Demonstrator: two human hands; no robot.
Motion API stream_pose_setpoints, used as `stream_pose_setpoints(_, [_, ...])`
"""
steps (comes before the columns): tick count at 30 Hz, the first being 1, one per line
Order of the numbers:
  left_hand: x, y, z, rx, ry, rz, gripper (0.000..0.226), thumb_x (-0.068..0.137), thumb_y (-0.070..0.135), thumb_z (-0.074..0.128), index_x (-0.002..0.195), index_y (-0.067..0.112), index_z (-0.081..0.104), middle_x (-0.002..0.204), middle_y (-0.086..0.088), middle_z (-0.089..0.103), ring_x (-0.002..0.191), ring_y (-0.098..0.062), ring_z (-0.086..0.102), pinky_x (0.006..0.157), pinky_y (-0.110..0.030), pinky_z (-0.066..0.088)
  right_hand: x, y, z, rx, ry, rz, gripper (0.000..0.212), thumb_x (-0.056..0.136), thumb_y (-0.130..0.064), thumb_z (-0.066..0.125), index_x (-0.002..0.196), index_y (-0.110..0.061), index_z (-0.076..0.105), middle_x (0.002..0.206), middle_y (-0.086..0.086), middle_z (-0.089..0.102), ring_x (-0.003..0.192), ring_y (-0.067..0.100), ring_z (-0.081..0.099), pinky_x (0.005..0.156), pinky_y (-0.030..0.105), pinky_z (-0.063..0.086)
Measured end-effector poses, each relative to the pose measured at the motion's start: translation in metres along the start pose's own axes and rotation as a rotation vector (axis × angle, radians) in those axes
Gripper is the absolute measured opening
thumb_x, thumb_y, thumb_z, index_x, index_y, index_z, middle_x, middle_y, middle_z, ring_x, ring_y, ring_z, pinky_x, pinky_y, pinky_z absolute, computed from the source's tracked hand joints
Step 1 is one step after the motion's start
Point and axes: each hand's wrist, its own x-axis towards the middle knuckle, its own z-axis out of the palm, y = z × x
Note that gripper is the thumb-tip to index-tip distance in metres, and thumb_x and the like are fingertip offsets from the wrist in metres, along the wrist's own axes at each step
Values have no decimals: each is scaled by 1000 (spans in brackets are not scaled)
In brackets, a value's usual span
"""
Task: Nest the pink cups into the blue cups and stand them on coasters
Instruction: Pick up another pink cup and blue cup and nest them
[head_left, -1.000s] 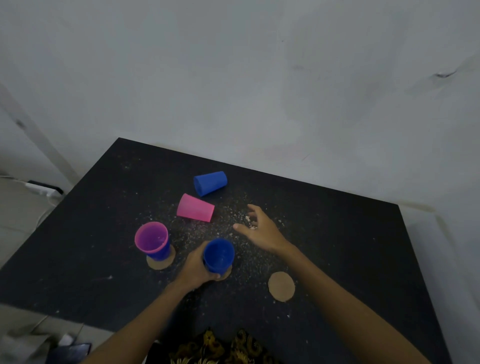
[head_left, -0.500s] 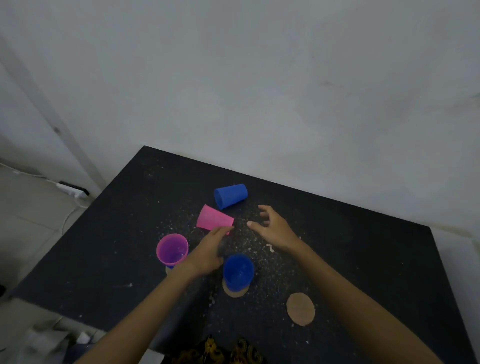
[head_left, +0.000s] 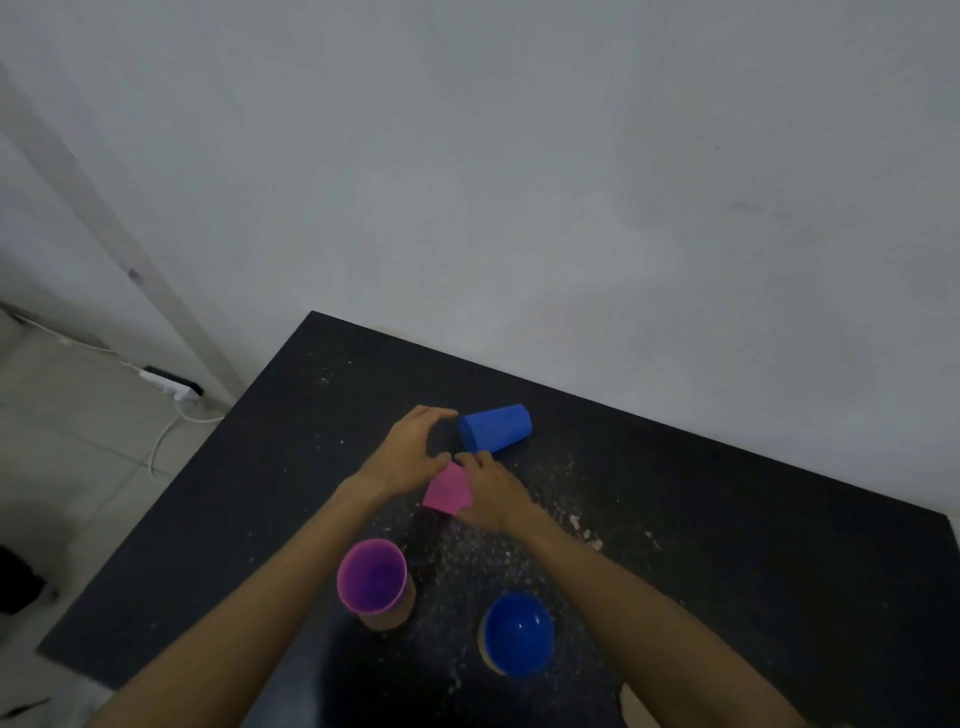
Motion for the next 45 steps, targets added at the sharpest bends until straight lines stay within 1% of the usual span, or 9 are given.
stream_pose_setpoints(8, [44,-34,12,1,-73,-118,69,75,14,74,137,10,45,134,-13,49,124,-25,50,104,-26,37,24,15,24,-135,-39,-12,86,76,-34,75,142,-17,22,136,15,44,123,35,48,100,49,43])
stream_pose_setpoints(12, [68,-38,36,-6,-164,-205,89,69,23,81,144,14,33,142,-15,38,131,-32,39,110,-44,37,4,50,12,-120,-23,-5,93,73,-32,78,145,-21,20,141,11,41,127,32,45,105,49,40])
stream_pose_setpoints(17, [89,-39,69,47,-241,-292,110,66,32,84,150,16,16,149,-17,23,137,-39,28,113,-50,33,-39,106,-13,-48,61,26,96,75,-45,73,149,-22,16,146,8,37,129,27,44,107,45,38])
stream_pose_setpoints(19, [97,-38,81,57,-246,-311,109,69,31,83,150,16,12,149,-19,21,136,-41,28,113,-52,33,-57,129,-20,-52,91,78,97,75,-44,73,149,-22,14,147,8,37,129,27,44,108,44,38])
stream_pose_setpoints(22, [105,-40,87,52,-188,-296,95,72,22,81,147,14,23,149,-20,21,135,-42,33,111,-53,35,-76,155,-28,-52,110,152,98,74,-43,74,149,-20,16,145,8,39,127,27,46,107,43,40])
stream_pose_setpoints(27, [104,-42,80,7,-205,-208,81,67,12,82,136,12,40,134,-18,43,119,-34,50,102,-46,44,-88,170,-31,-20,134,229,97,73,-49,73,148,-18,20,140,9,43,121,29,51,100,44,45])
stream_pose_setpoints(34, [82,-34,73,-78,-259,-54,74,67,11,82,132,17,48,125,-13,49,117,-26,51,94,-29,40,-82,162,-39,-54,105,312,97,72,-38,77,147,-15,21,142,12,40,125,32,49,102,45,45])
stream_pose_setpoints(41, [57,16,71,-229,-414,16,84,64,9,84,137,18,43,128,-5,54,116,-17,54,100,-31,48,-89,127,-43,-17,191,131,78,74,-29,77,139,-16,36,132,11,47,115,31,55,94,45,49])
stream_pose_setpoints(45, [37,46,81,-219,-424,88,81,66,11,83,137,17,44,127,2,52,113,-11,53,91,-20,45,-110,107,-40,91,301,-2,83,68,-30,82,136,-13,39,131,10,49,111,26,57,92,41,51])
